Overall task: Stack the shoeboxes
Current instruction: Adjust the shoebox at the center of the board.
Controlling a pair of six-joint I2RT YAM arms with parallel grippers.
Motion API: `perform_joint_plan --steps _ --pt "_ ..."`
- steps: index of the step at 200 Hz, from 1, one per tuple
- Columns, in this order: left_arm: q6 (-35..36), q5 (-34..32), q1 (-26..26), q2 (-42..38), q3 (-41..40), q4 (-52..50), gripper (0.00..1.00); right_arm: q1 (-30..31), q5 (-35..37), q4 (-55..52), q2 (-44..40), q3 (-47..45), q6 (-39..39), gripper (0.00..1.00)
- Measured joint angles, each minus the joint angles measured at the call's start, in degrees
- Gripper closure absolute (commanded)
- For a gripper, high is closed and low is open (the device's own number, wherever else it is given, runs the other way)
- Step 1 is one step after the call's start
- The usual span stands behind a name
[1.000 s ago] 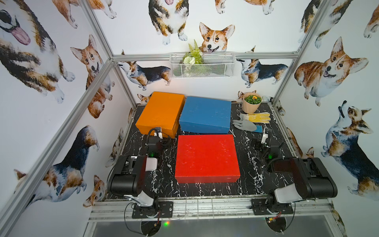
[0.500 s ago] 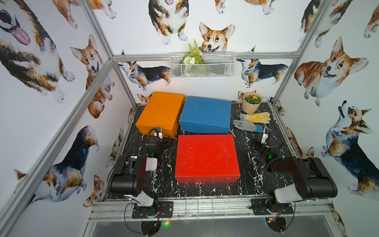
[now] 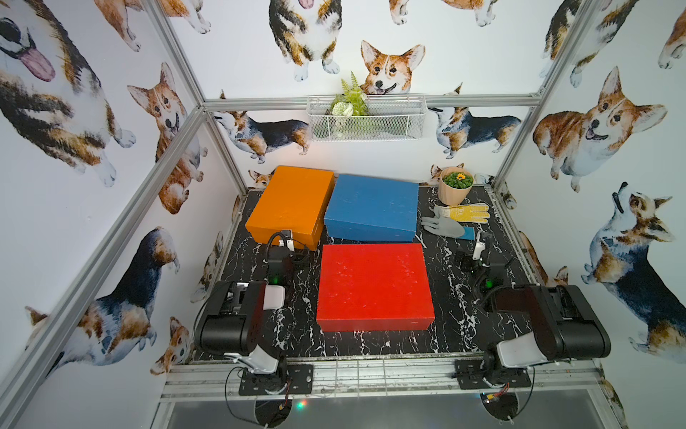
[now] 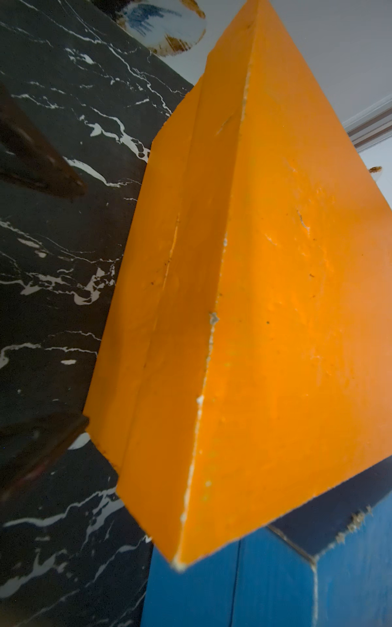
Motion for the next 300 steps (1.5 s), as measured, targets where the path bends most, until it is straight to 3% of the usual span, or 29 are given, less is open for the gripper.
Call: perform_joint_plan --steps 34,66,99,123,140,170,198,230,267,300 --pt "-0.87 -3.28 -0.22 -3.41 -0.66 -1.75 0.0 0.22 0.11 -1.05 -1.97 -0.11 -0.07 0.0" --pt "-3.78 -8.5 -0.22 -15.21 2.19 -9.88 0.0 0.63 1.05 -14.58 -19.93 5.35 1.01 0.0" --pt "-11.52 -10.29 -0.22 -28.85 7.15 -26.95 0.0 0.13 -3.13 -26.16 -33.97 7.1 9.94 0.0" --pt "-18.23 -6.88 0.02 -40.02 9.62 -37.9 0.0 -0.35 -7.19 -37.22 -38.77 12.09 16.22 0.0" --pt "-24.85 -0.81 2.45 -46.75 10.75 -46.51 0.0 -1.01 -7.52 -45.0 -39.98 16.24 21.33 0.0" --pt "-34.29 11.78 3.28 -52.54 11.37 -48.19 0.0 -1.22 -10.93 -54.25 -40.33 21.55 29.83 0.0" --pt "-38.14 18.21 3.52 -48.87 15.82 -49.88 0.0 -0.02 -15.32 -59.74 -34.71 27.85 34.51 0.0" --pt "-38.42 22.99 0.83 -35.04 25.9 -51.15 0.03 9.25 -14.67 -65.02 -23.39 37.55 34.75 0.02" --pt "-32.44 20.09 -11.26 -19.19 42.42 -56.22 0.0 11.54 -12.04 -65.66 -12.72 43.43 34.56 0.07" --pt "-28.87 16.74 -14.51 -3.45 57.16 -61.29 0.01 11.87 -10.97 -65.66 -4.57 49.44 34.27 0.1"
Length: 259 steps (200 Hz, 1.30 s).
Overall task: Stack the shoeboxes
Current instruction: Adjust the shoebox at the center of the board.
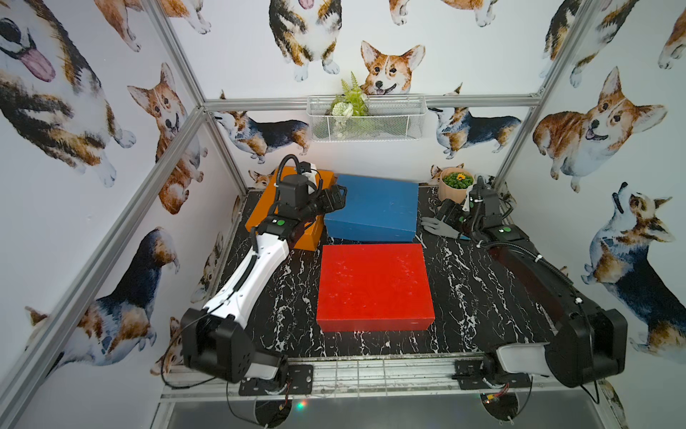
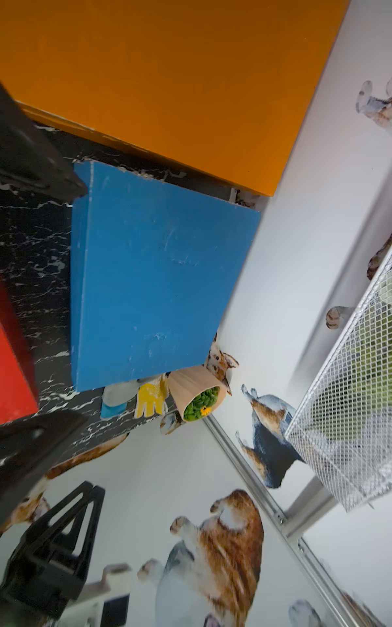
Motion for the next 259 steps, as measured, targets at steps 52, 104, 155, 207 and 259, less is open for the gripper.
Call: perform_joint_plan --steps 52,104,155,207,259 --pt "4.35 -3.48 -1.01 17.59 16.09 -8.04 0.01 -0.02 0.48 -0.61 12.85 9.29 -2.23 0.14" --pt "7.98 -8.41 -0.98 24.79 21.11 -14.19 0.0 -0.02 -1.27 -1.05 22.18 14.4 -3.13 0.17" --pt "8.33 -8.87 0.79 27.91 20.46 -14.69 0.01 -0.02 -4.04 -1.05 26.84 15.52 -3.13 0.19" --pt "7.76 -5.14 0.79 29.86 17.68 -11.54 0.03 0.02 -7.54 -0.52 29.38 15.56 -2.86 0.24" --pt "6.56 -3.5 -0.07 25.66 9.84 -4.79 0.04 0.55 -11.76 1.55 30.42 15.56 -2.78 0.26"
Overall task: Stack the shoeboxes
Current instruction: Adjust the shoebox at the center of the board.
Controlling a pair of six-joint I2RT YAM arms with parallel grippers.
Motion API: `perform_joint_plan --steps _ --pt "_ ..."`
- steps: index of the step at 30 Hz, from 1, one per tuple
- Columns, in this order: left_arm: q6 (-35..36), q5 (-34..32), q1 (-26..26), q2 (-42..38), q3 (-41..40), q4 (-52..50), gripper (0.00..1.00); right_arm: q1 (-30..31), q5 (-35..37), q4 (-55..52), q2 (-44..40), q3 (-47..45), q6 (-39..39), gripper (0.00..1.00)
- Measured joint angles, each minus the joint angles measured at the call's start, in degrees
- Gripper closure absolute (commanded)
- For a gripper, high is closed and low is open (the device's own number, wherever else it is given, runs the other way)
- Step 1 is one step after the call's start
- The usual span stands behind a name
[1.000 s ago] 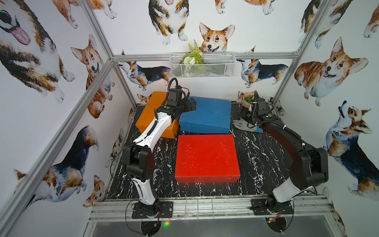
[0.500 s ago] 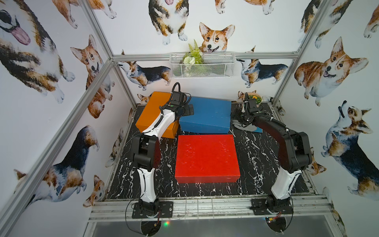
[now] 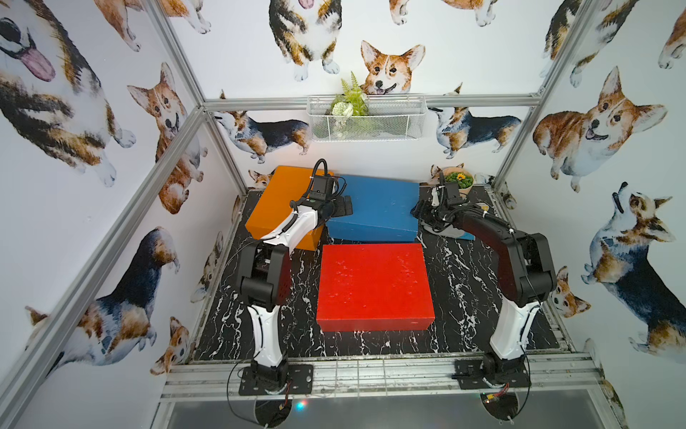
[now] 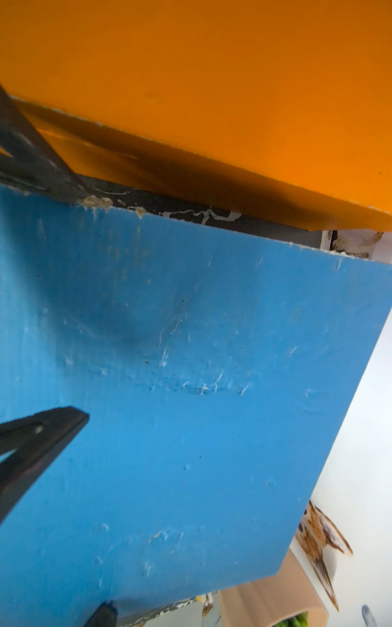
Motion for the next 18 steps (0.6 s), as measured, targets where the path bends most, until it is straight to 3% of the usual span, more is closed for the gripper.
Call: perform_joint_plan --steps 11,18 --pt "-2.64 1.57 -5.2 -13.16 -15.08 1.31 0.01 0.59 -0.2 1.84 -7.23 -8.5 0.09 0.28" --pt "-4.35 -0.48 -2.97 -15.41 -16.46 0.87 0.0 0.59 0.02 1.64 -9.01 -9.27 -0.09 0.26"
